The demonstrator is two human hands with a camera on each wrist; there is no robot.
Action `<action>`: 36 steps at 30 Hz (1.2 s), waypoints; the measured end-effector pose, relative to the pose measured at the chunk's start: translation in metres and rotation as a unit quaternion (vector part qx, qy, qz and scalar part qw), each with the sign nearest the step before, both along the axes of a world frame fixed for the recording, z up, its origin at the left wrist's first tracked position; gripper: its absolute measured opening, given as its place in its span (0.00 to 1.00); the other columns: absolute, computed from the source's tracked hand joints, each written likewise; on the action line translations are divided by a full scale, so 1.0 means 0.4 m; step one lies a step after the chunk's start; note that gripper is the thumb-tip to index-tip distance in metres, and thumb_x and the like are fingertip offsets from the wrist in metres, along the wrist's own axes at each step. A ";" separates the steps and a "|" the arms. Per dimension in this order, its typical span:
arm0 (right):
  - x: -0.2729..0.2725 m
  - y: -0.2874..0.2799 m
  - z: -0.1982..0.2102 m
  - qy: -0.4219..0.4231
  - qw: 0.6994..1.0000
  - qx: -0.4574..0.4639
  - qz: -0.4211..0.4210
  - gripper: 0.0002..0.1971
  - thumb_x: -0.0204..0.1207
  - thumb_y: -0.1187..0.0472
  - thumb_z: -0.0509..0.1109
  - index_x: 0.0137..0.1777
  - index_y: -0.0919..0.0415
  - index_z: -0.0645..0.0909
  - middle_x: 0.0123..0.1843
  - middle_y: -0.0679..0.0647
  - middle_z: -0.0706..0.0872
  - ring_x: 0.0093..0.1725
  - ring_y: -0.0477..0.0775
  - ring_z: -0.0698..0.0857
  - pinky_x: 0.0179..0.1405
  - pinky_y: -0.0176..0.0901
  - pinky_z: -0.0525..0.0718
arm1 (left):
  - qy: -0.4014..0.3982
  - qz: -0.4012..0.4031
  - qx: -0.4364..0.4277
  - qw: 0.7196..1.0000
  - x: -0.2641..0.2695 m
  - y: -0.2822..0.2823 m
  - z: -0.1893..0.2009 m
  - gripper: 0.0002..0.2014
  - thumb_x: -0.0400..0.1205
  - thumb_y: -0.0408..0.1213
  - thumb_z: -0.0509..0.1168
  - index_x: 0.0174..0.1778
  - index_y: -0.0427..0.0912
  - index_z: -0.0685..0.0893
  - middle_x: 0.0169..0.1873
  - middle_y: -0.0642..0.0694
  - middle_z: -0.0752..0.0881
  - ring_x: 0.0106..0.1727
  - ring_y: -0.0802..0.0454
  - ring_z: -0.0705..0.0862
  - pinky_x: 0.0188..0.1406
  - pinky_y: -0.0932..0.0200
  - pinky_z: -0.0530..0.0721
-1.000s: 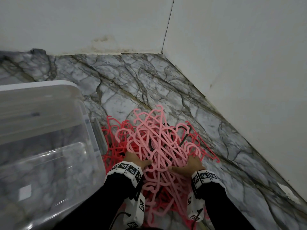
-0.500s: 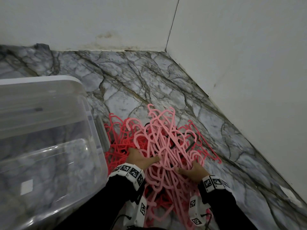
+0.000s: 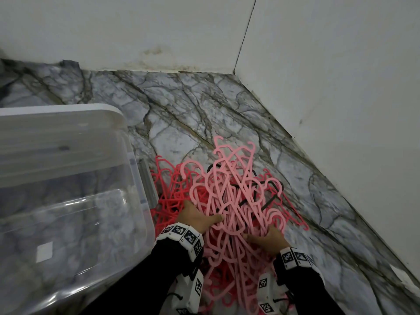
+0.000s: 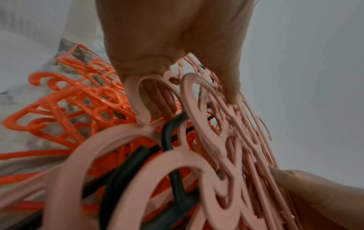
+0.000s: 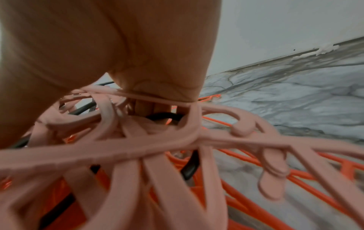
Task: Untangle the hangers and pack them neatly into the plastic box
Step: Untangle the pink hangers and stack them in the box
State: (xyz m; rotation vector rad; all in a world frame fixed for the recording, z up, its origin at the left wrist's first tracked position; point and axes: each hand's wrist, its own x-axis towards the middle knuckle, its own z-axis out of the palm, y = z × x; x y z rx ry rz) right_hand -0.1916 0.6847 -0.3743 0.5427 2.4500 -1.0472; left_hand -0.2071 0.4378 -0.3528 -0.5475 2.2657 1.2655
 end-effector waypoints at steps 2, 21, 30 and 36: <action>0.005 0.008 -0.002 -0.002 1.000 -0.021 -0.005 0.38 0.53 0.46 0.86 0.60 0.65 0.78 0.47 0.53 0.88 0.45 0.50 0.86 0.40 0.41 0.85 | -0.003 0.000 0.020 1.000 -0.003 0.003 -0.014 0.54 0.61 0.65 0.77 0.74 0.39 0.59 0.57 0.45 0.77 0.51 0.46 0.81 0.43 0.55 0.80; -0.009 0.015 0.084 0.082 0.996 -0.034 -0.030 0.38 0.56 0.55 0.87 0.64 0.64 0.73 0.52 0.56 0.85 0.45 0.49 0.86 0.31 0.32 0.80 | 0.083 0.025 0.094 0.992 0.004 0.014 0.044 0.64 0.50 0.71 0.76 0.79 0.52 0.53 0.69 0.47 0.77 0.57 0.46 0.85 0.53 0.55 0.83; -0.081 -0.050 0.446 0.189 0.982 0.007 0.028 0.43 0.59 0.48 0.84 0.70 0.68 0.71 0.64 0.64 0.82 0.60 0.59 0.82 0.55 0.45 0.79 | 0.256 0.038 0.085 0.962 -0.064 -0.036 0.349 0.46 0.62 0.64 0.76 0.62 0.28 0.75 0.46 0.31 0.84 0.44 0.35 0.85 0.33 0.47 0.82; -0.094 -0.217 0.631 0.218 0.971 -0.014 0.094 0.45 0.60 0.40 0.81 0.69 0.69 0.71 0.57 0.67 0.85 0.55 0.60 0.86 0.52 0.47 0.85 | 0.317 0.069 0.043 0.945 -0.051 -0.205 0.547 0.43 0.63 0.62 0.77 0.54 0.24 0.77 0.34 0.30 0.80 0.31 0.48 0.70 0.23 0.53 0.75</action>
